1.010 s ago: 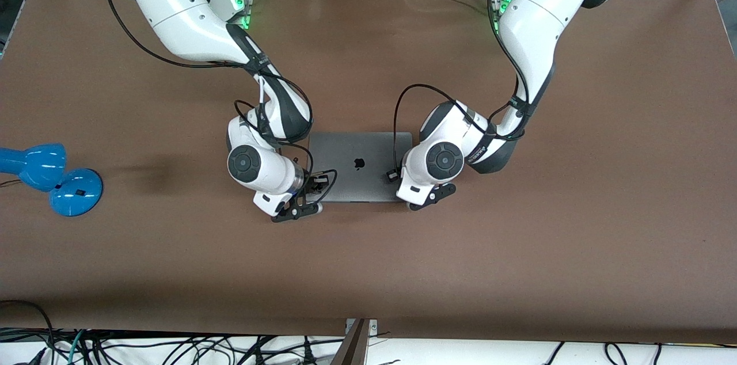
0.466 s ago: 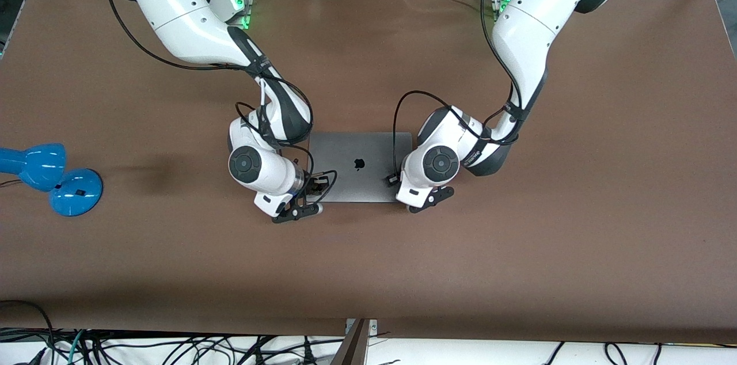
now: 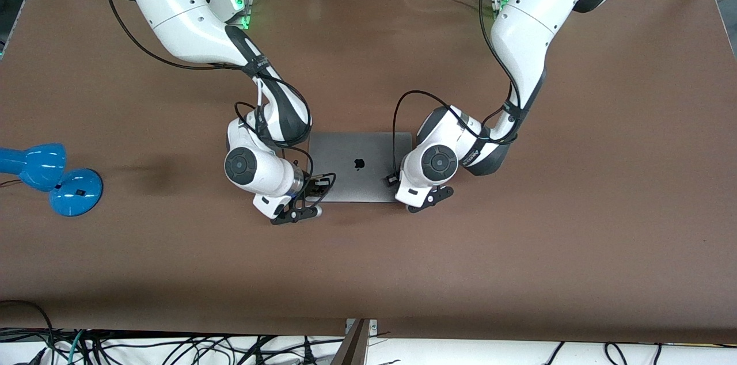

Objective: Close laptop with both arms from behind

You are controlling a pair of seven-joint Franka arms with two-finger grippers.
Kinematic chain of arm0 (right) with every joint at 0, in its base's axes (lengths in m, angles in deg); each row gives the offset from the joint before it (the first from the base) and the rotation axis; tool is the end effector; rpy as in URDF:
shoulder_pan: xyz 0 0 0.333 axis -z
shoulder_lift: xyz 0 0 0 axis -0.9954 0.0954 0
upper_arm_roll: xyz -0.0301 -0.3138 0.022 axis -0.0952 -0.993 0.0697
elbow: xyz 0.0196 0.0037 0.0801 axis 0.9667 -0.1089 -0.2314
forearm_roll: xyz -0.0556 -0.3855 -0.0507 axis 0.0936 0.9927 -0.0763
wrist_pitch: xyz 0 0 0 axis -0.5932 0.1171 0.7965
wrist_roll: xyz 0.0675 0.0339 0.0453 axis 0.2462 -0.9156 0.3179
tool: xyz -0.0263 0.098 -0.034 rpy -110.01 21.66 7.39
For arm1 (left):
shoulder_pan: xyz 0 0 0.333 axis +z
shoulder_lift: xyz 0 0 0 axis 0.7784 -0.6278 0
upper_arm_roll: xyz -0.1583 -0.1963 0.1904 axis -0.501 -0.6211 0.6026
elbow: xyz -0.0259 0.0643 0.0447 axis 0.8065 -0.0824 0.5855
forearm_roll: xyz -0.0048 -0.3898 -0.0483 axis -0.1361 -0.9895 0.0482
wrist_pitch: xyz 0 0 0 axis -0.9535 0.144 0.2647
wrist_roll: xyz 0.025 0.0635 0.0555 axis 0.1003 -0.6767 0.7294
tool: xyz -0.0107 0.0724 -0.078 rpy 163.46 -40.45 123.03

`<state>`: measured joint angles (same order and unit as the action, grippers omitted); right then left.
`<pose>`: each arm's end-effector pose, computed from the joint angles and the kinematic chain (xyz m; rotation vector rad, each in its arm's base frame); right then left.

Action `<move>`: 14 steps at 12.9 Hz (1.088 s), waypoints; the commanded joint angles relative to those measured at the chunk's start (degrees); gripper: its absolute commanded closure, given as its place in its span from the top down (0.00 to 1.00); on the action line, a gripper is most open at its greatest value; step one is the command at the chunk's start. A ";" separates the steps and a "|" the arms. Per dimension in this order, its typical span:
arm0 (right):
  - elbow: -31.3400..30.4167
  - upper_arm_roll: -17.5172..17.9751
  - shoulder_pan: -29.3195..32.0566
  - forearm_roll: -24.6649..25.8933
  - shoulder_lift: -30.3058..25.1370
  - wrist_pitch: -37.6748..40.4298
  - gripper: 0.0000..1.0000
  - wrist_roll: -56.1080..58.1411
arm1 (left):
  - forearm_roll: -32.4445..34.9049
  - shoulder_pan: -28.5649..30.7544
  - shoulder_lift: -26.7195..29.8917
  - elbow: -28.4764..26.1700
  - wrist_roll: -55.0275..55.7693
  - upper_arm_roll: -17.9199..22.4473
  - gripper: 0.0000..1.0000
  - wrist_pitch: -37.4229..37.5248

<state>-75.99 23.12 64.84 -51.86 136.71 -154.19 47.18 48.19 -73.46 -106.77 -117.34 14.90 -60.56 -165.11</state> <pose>0.6626 0.3459 0.2082 -2.8330 -0.2339 0.0663 0.6200 -0.3984 0.1856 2.9510 0.7027 -0.3812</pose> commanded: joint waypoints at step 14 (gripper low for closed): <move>6.85 -5.66 9.57 11.35 -21.95 36.89 1.00 -0.91 | 1.66 7.22 39.73 -19.80 -15.68 0.26 1.00 20.63</move>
<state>-67.58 16.84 73.74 -45.33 118.51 -120.06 46.84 48.74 -68.99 -75.77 -128.27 3.64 -60.01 -144.60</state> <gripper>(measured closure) 0.004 0.000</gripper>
